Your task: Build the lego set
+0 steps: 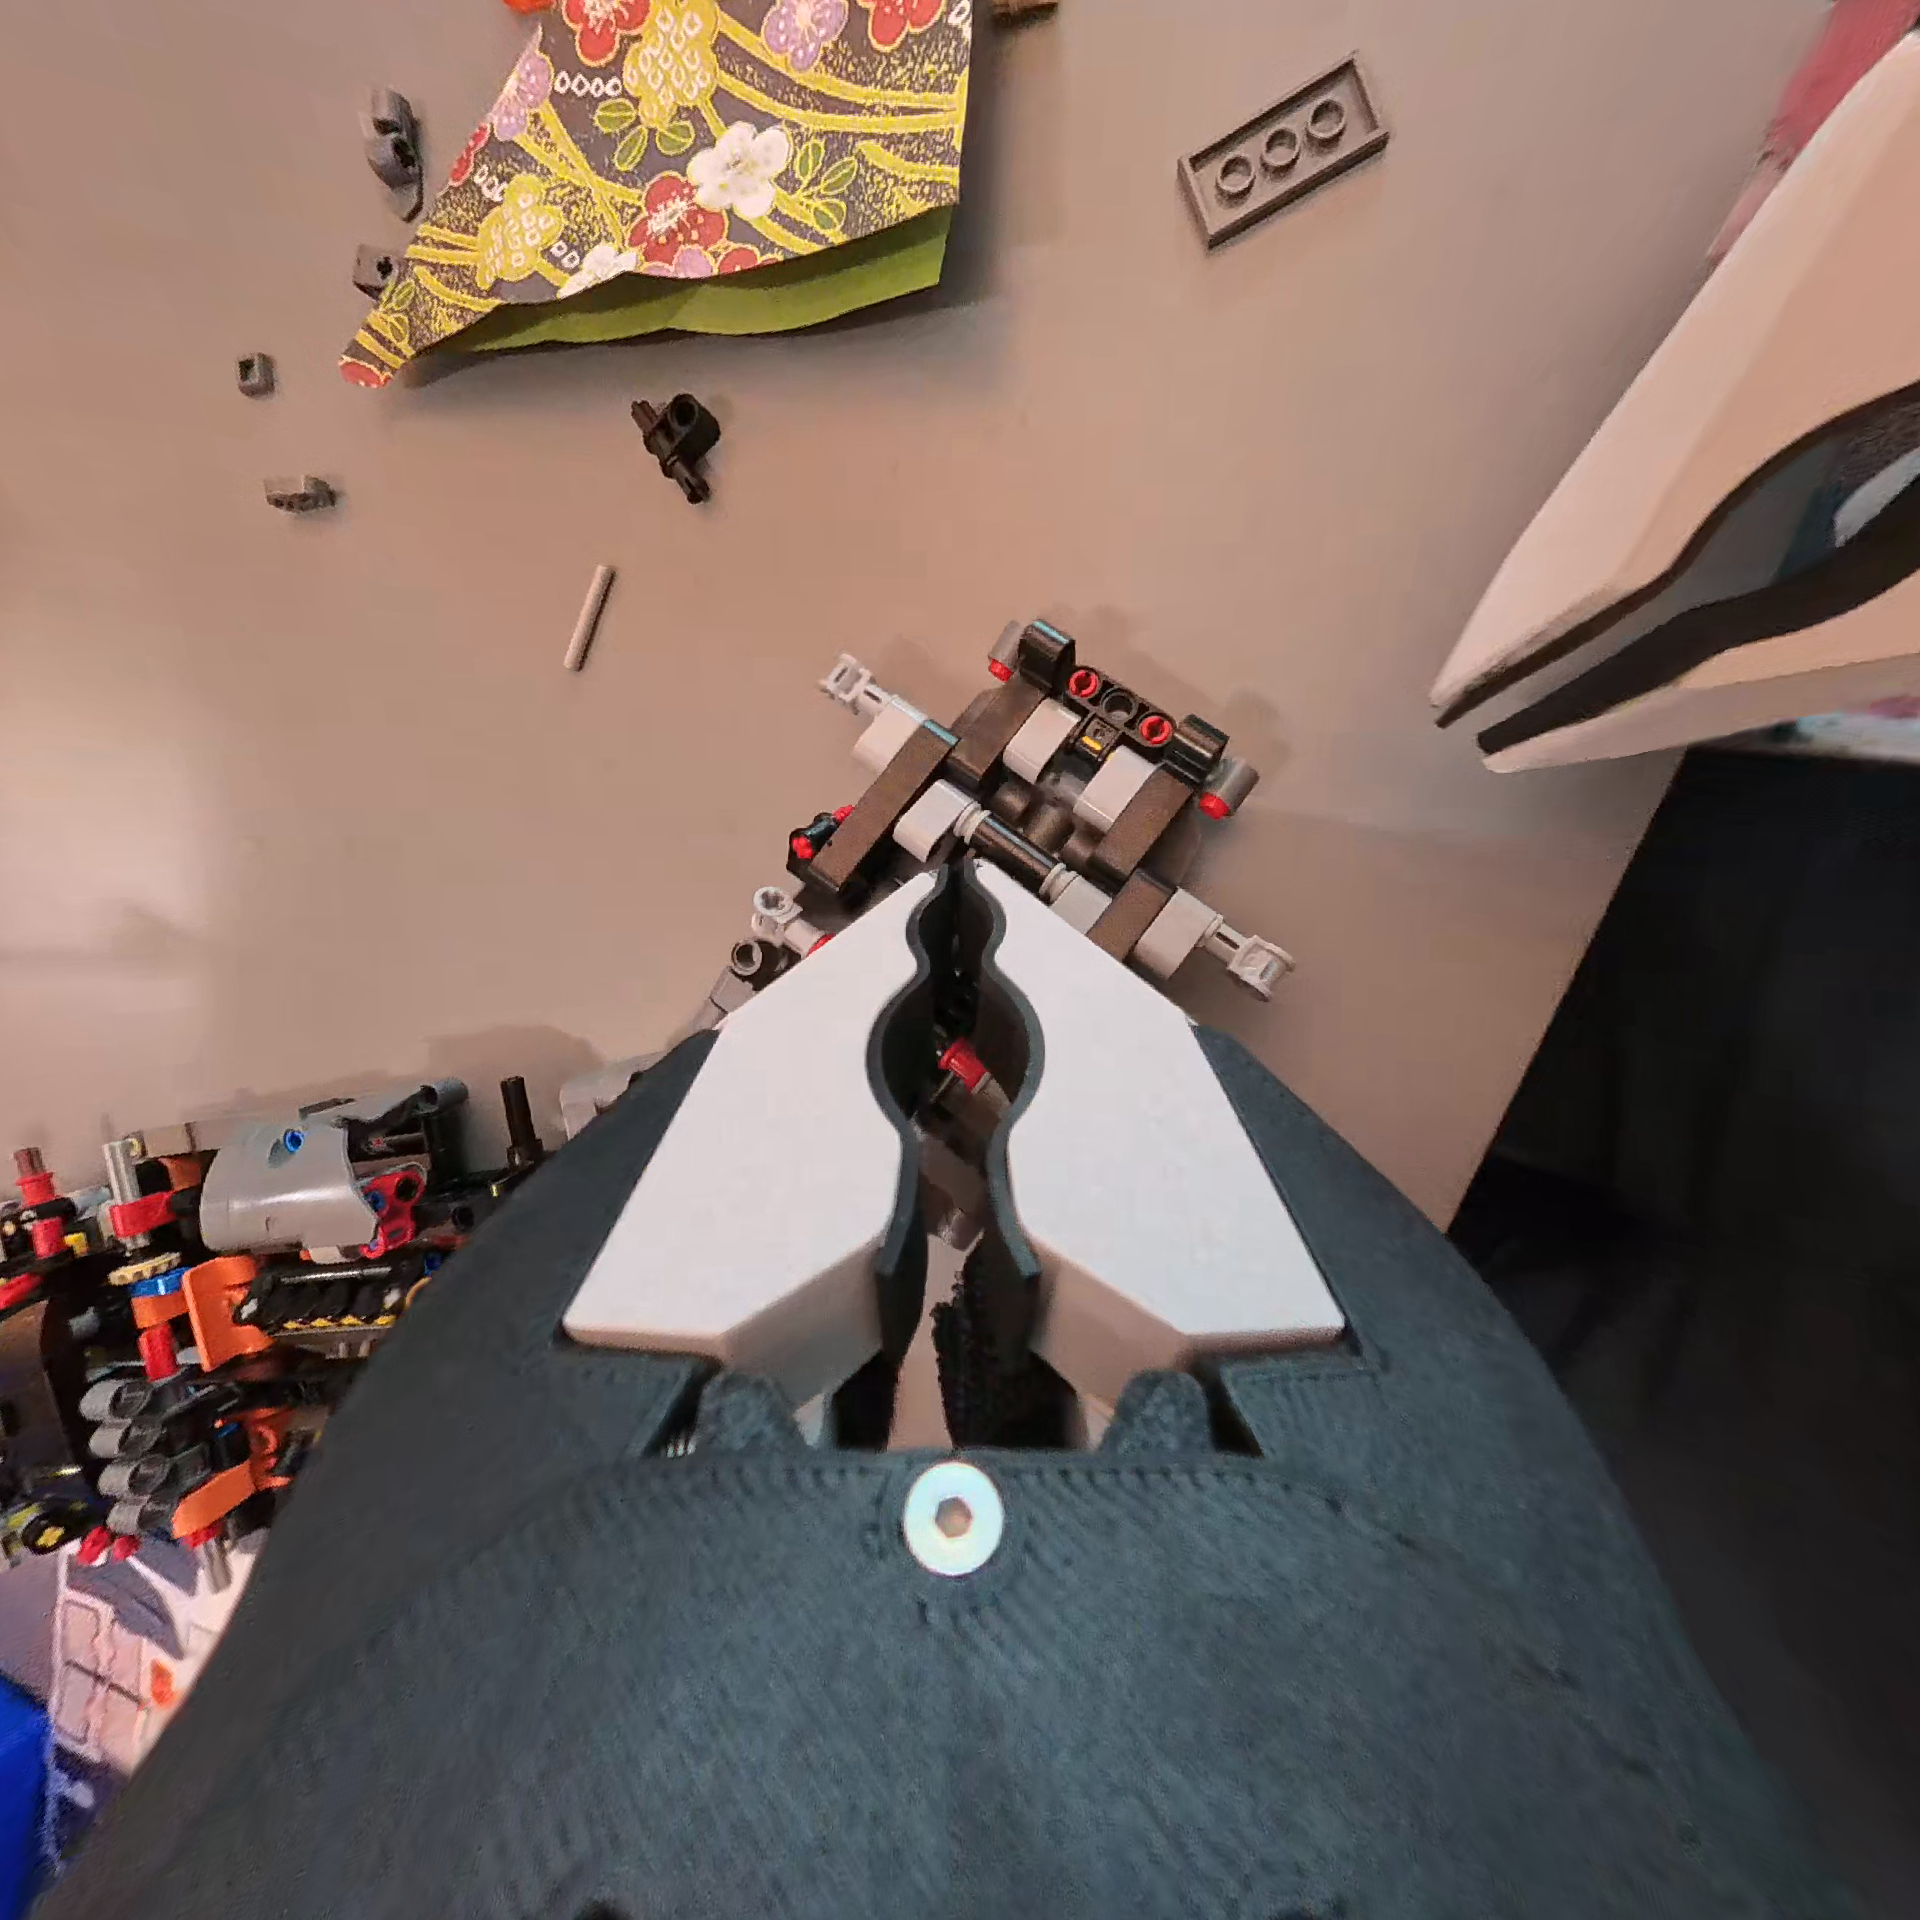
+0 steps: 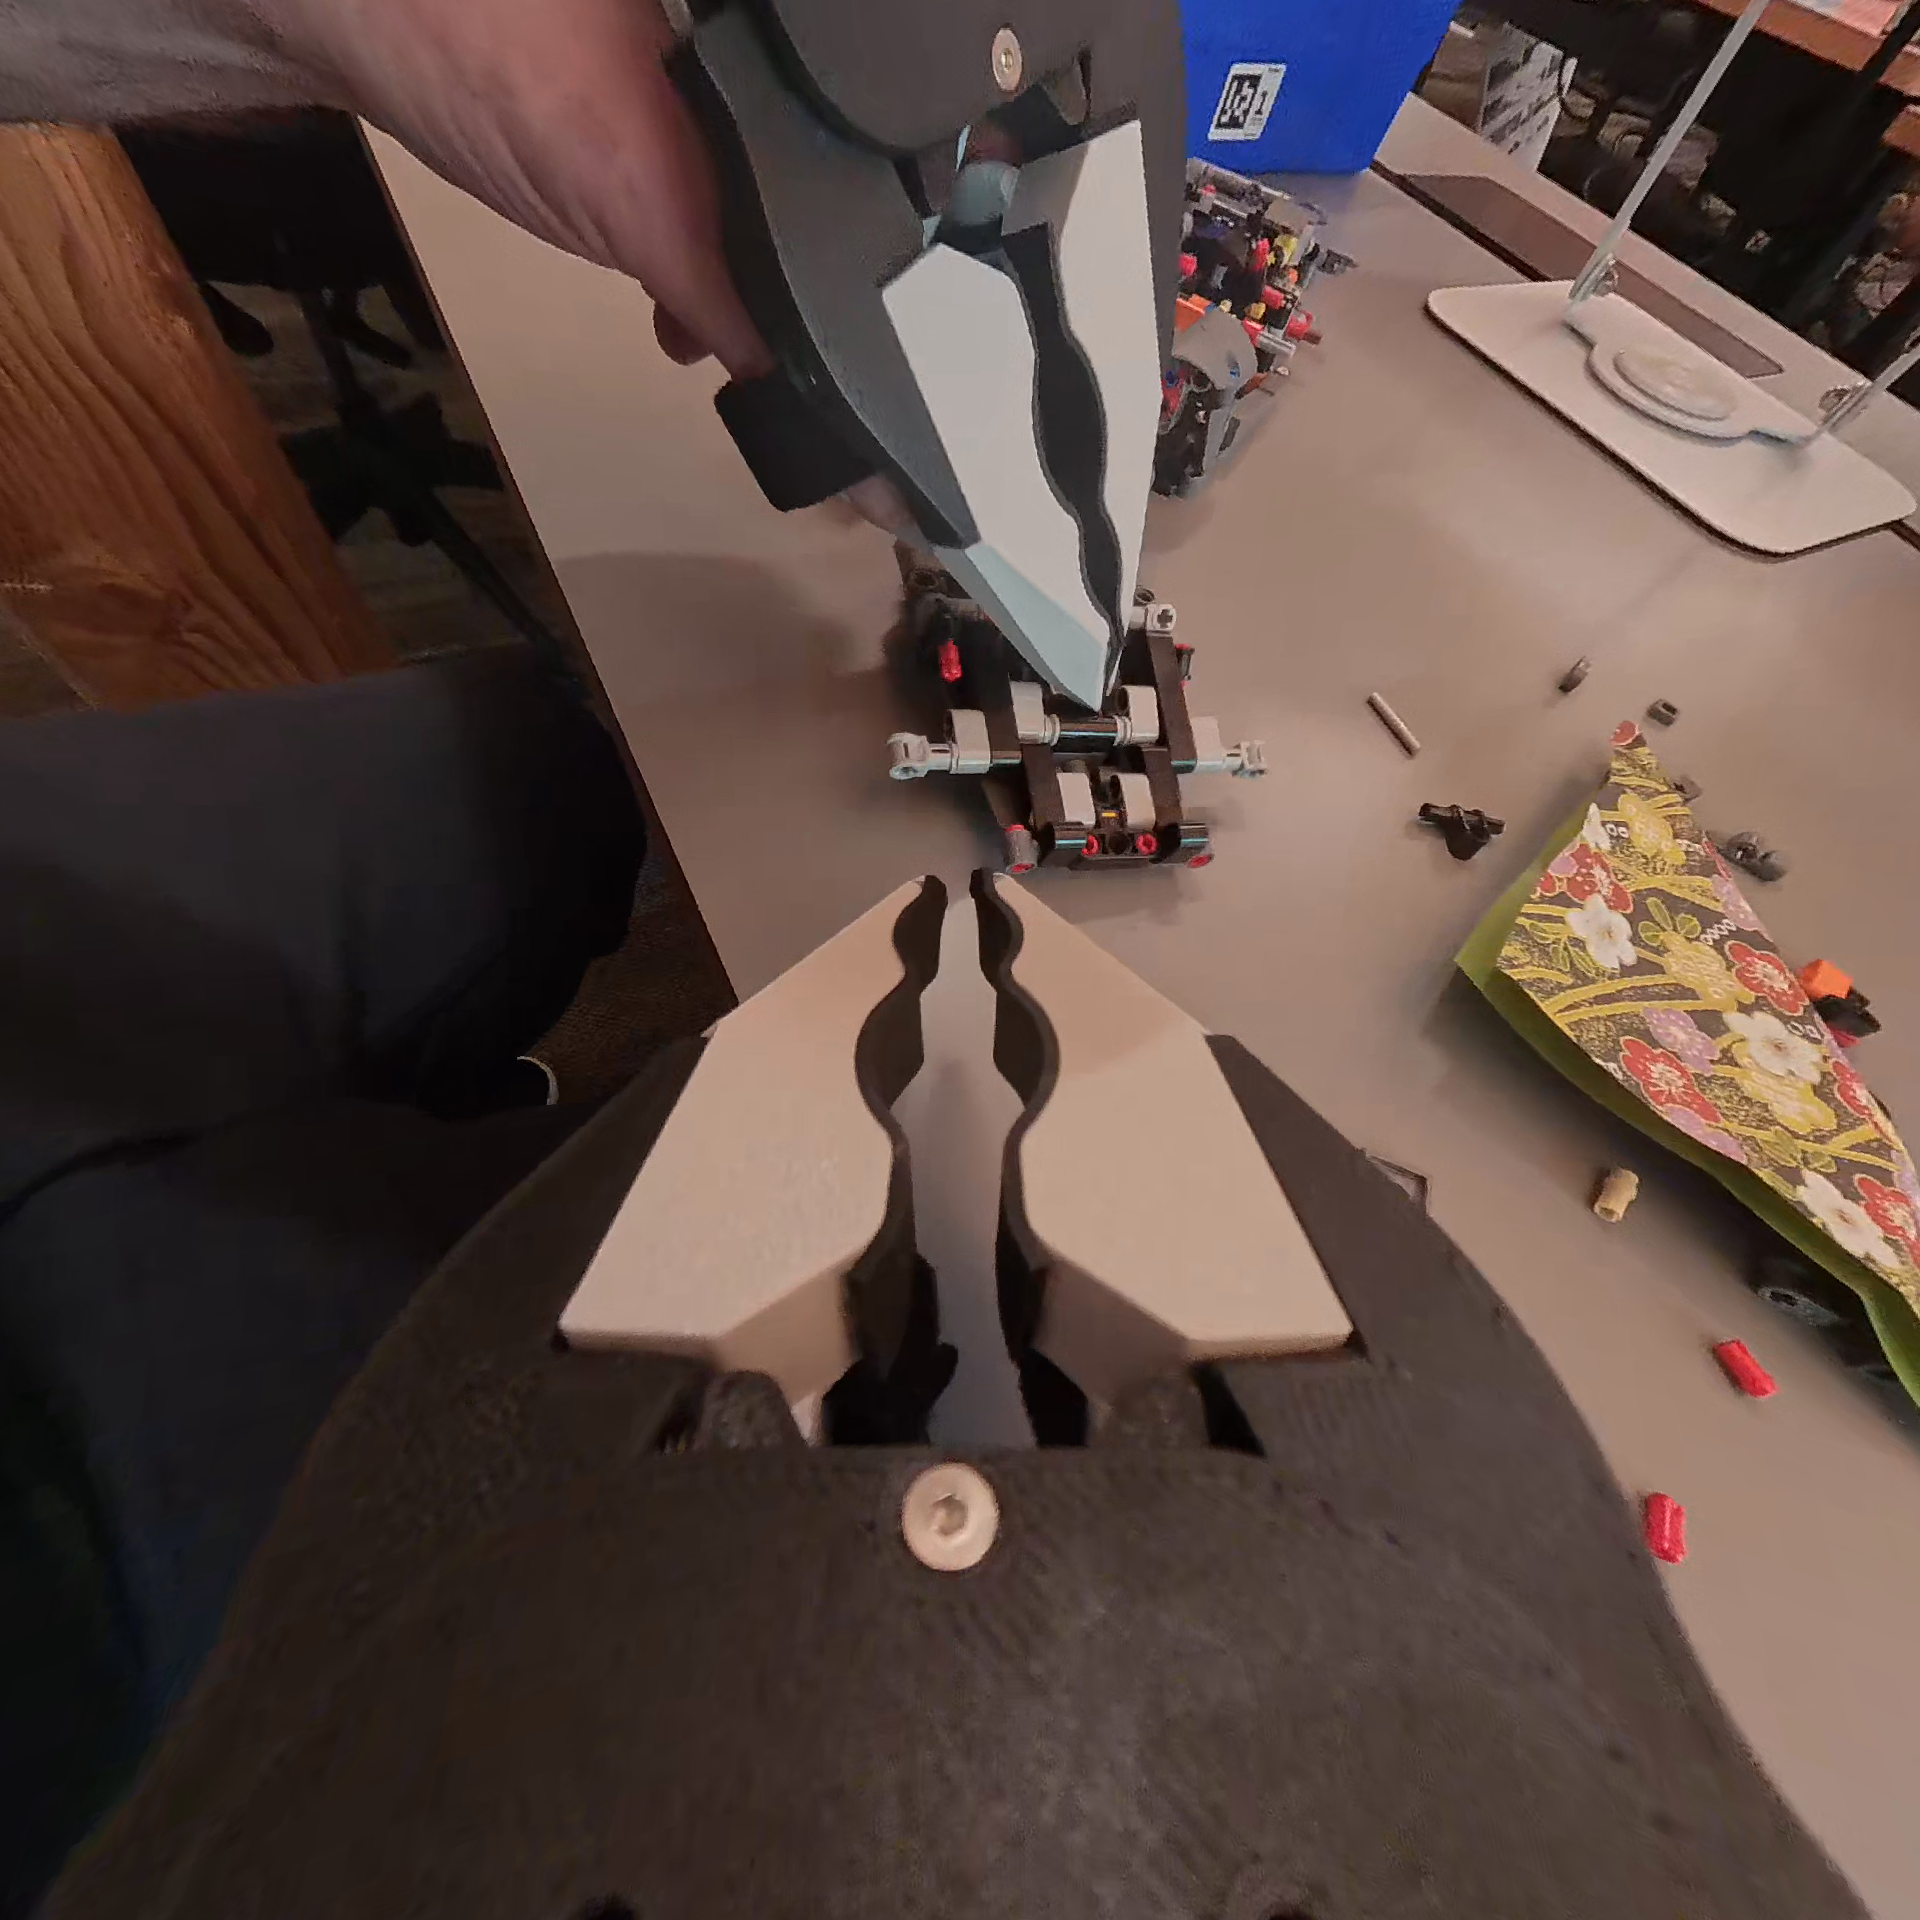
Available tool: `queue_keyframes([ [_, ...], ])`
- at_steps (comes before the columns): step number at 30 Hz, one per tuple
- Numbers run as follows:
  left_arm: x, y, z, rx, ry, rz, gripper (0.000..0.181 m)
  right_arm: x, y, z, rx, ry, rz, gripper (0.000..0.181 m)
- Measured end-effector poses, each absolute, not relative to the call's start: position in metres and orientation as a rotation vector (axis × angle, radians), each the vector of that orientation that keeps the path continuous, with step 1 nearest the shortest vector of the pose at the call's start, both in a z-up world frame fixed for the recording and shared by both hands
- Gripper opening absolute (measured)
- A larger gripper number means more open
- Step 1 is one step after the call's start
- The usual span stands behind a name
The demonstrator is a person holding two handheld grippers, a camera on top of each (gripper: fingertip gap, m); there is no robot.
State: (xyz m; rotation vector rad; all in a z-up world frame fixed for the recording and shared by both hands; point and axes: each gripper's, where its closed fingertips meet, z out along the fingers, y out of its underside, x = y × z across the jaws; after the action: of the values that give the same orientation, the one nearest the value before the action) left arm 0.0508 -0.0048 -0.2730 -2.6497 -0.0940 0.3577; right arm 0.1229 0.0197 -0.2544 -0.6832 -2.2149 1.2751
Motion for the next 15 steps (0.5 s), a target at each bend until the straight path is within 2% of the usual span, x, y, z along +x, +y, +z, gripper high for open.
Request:
queue_keyframes([
  [1,0.050,-0.005,-0.273,-2.651,-0.095,0.369,0.000,0.123,0.020,-0.253,-0.678,-2.204,1.278,0.005],
  [6,0.050,-0.003,-0.270,-2.618,-0.137,0.416,0.000,0.115,0.030,-0.241,-0.717,-2.141,1.253,0.026],
  [9,0.052,-0.004,-0.263,-2.548,-0.199,0.398,0.017,0.102,0.047,-0.232,-0.768,-2.076,1.165,0.039],
  [10,0.054,-0.004,-0.256,-2.507,-0.199,0.399,0.016,0.096,0.054,-0.230,-0.780,-2.051,1.116,0.042],
  [15,0.059,-0.014,-0.235,-2.374,-0.216,0.407,0.024,0.062,0.098,-0.236,-0.828,-1.956,0.805,0.041],
])
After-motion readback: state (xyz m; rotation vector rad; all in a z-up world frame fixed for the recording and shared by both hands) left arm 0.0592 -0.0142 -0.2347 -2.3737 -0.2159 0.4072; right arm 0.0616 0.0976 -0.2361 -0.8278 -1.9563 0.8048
